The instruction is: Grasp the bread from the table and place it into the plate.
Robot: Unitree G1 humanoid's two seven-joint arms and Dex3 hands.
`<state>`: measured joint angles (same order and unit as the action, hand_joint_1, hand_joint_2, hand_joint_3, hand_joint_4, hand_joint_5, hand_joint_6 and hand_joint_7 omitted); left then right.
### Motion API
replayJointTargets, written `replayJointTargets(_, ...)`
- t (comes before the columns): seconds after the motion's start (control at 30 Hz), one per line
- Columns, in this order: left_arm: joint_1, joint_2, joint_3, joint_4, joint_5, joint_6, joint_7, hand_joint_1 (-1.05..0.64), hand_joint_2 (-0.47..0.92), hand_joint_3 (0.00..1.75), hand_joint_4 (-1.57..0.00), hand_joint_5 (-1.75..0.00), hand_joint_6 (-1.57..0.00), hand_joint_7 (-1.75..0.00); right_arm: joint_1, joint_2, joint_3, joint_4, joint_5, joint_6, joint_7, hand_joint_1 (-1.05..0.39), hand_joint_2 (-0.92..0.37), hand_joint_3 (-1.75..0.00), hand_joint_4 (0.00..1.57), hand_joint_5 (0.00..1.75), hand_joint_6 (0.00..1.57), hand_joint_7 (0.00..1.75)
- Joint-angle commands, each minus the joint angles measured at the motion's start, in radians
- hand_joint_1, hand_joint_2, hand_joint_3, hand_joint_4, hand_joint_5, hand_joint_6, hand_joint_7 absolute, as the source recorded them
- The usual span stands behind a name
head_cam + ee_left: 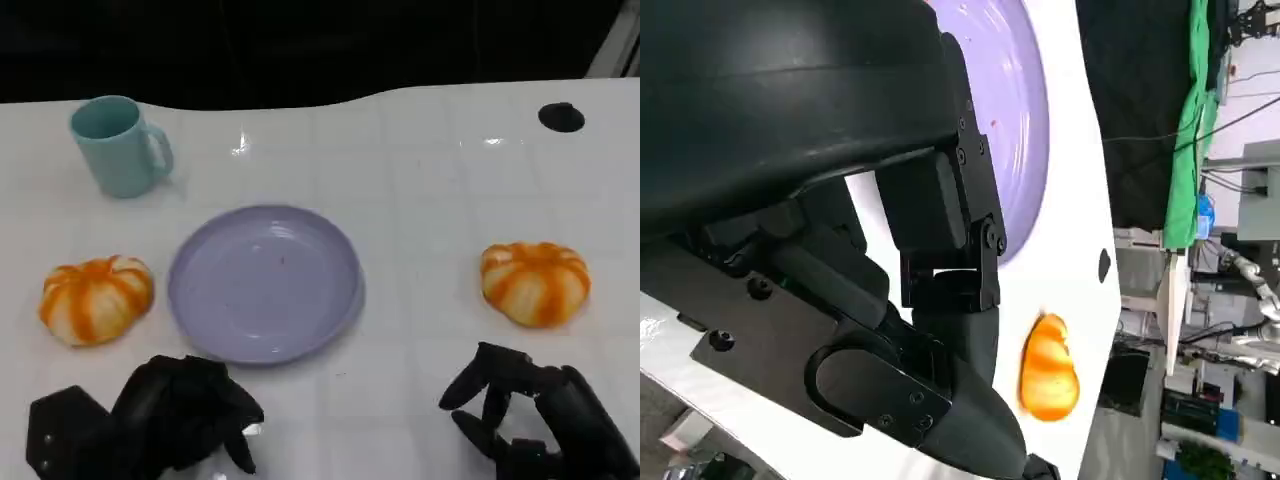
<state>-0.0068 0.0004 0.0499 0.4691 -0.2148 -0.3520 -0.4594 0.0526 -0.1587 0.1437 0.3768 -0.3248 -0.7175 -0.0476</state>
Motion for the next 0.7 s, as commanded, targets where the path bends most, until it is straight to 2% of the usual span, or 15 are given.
replayJointTargets(0.03,0.000,0.015,0.007,0.012,-0.003,-0.006,-0.005,-1.05,0.81,0.01,-1.47,-0.99,-1.57,-0.48,-0.006,-0.009,-0.018,-0.021,-0.029,-0.010,-0.053,-0.33,-0.58,-0.83,0.65,1.35,0.78,0.82)
replayJointTargets(0.2,-0.001,0.015,0.007,0.014,-0.003,-0.006,-0.005,-1.05,0.81,0.00,-1.47,-0.98,-1.57,-0.48,-0.008,-0.020,-0.032,-0.057,-0.063,0.004,-0.089,-0.33,-0.60,-0.74,0.60,1.06,0.69,0.58)
replayJointTargets(0.3,-0.002,0.014,0.006,0.016,-0.004,-0.007,-0.006,-1.05,0.81,0.01,-1.47,-0.98,-1.57,-0.48,-0.014,-0.044,-0.043,-0.092,-0.129,0.024,-0.126,-0.37,-0.77,-0.44,0.57,0.79,0.66,0.36)
replayJointTargets(0.33,-0.002,0.013,0.007,0.016,-0.005,-0.005,-0.006,-1.05,0.81,0.00,-1.47,-0.98,-1.57,-0.48,-0.017,-0.050,-0.045,-0.099,-0.145,0.027,-0.136,-0.38,-0.85,-0.28,0.57,0.67,0.67,0.26)
replayJointTargets(0.37,-0.002,0.013,0.006,0.015,-0.005,-0.005,-0.005,-1.05,0.80,0.00,-1.47,-0.98,-1.57,-0.48,-0.020,-0.058,-0.049,-0.108,-0.161,0.031,-0.147,-0.39,-0.88,-0.22,0.58,0.62,0.67,0.22)
replayJointTargets(0.5,-0.005,0.011,0.006,0.019,-0.006,-0.006,-0.006,-1.05,0.80,0.00,-1.47,-0.98,-1.57,-0.48,-0.030,-0.087,-0.059,-0.147,-0.232,0.058,-0.190,-0.42,-0.92,-0.14,0.45,0.49,0.59,0.12)
replayJointTargets(0.7,-0.006,0.009,0.005,0.025,-0.009,-0.011,-0.011,-1.05,0.80,0.00,-1.47,-0.98,-1.57,-0.48,-0.034,-0.140,-0.061,-0.231,-0.390,0.169,-0.251,-0.48,-0.92,-0.08,0.33,0.41,0.50,0.04)
